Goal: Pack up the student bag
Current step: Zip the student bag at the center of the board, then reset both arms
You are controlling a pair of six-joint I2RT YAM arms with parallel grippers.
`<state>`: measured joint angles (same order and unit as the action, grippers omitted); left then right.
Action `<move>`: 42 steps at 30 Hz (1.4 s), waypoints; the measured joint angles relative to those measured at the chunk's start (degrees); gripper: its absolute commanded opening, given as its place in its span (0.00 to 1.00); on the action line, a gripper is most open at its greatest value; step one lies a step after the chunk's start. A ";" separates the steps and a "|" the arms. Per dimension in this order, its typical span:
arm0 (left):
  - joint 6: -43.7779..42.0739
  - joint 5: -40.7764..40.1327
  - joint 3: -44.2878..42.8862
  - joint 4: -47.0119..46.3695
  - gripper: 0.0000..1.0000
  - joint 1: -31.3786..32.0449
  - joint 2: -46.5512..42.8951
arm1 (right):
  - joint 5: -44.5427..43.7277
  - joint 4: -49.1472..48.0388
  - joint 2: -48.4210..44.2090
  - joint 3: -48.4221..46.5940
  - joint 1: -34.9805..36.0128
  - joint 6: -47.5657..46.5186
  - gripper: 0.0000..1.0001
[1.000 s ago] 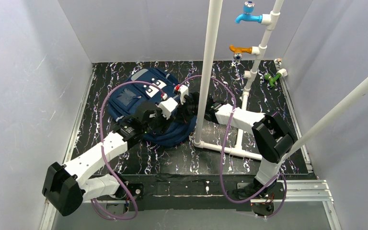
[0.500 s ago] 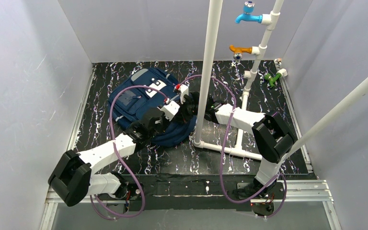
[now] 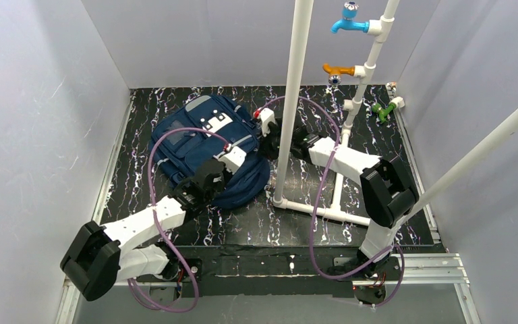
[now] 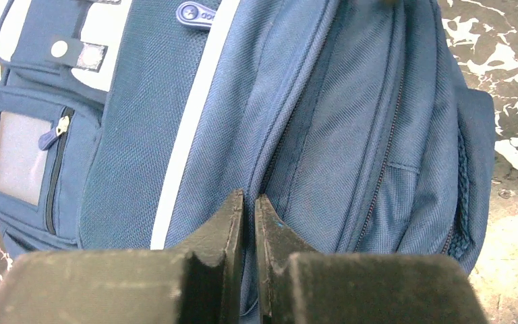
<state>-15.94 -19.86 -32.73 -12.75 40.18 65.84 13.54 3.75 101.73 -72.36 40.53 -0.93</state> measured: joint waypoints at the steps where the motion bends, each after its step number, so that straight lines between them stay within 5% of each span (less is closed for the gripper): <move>1: 0.02 -0.57 0.59 0.15 0.00 0.00 -0.85 | -0.26 0.85 -0.02 -0.24 -1.22 -1.55 0.01; 8: 0.98 -1.57 2.23 3.15 0.00 0.07 -6.16 | 1.73 1.88 1.66 -2.54 -3.98 -9.18 0.01; 22: 1.90 -3.61 5.38 8.70 0.00 -0.96 -15.78 | 16.65 7.89 22.43 -28.57 -4.87 -15.19 0.01; 23: 1.97 -3.61 5.38 8.70 0.00 -1.03 -15.76 | 17.35 8.48 23.82 -30.58 -4.83 -15.19 0.05; 25: 2.27 -3.50 5.38 8.68 0.00 -1.09 -15.69 | 18.12 9.94 25.86 -33.86 -4.70 -14.82 0.31; 26: 2.60 -3.45 5.38 8.68 0.04 -1.11 -15.63 | 18.10 10.34 26.18 -34.56 -4.63 -14.08 0.43; 28: 3.63 -3.48 5.33 9.22 0.30 -1.14 -15.39 | 14.95 9.99 25.99 -34.40 -4.76 -12.09 0.65; 33: 8.41 -2.91 1.31 14.71 0.54 -1.14 -12.39 | 4.57 7.50 19.56 -22.84 -10.86 -5.46 0.94; 35: 11.89 -2.54 -1.99 17.27 0.58 -1.14 -10.38 | 0.85 9.88 15.91 -18.56 -13.62 -3.39 0.98; 38: 17.00 -1.49 -6.54 20.37 0.87 -1.14 -8.92 | -6.69 14.73 9.62 -14.08 -16.13 0.13 0.98; 42: 23.10 0.31 -11.15 24.33 0.91 -1.22 -10.43 | -16.17 22.03 -0.83 -11.06 -14.84 5.09 0.98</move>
<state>7.16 -19.55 -43.88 11.57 38.96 55.42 -2.63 25.78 100.90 -83.42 25.69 4.16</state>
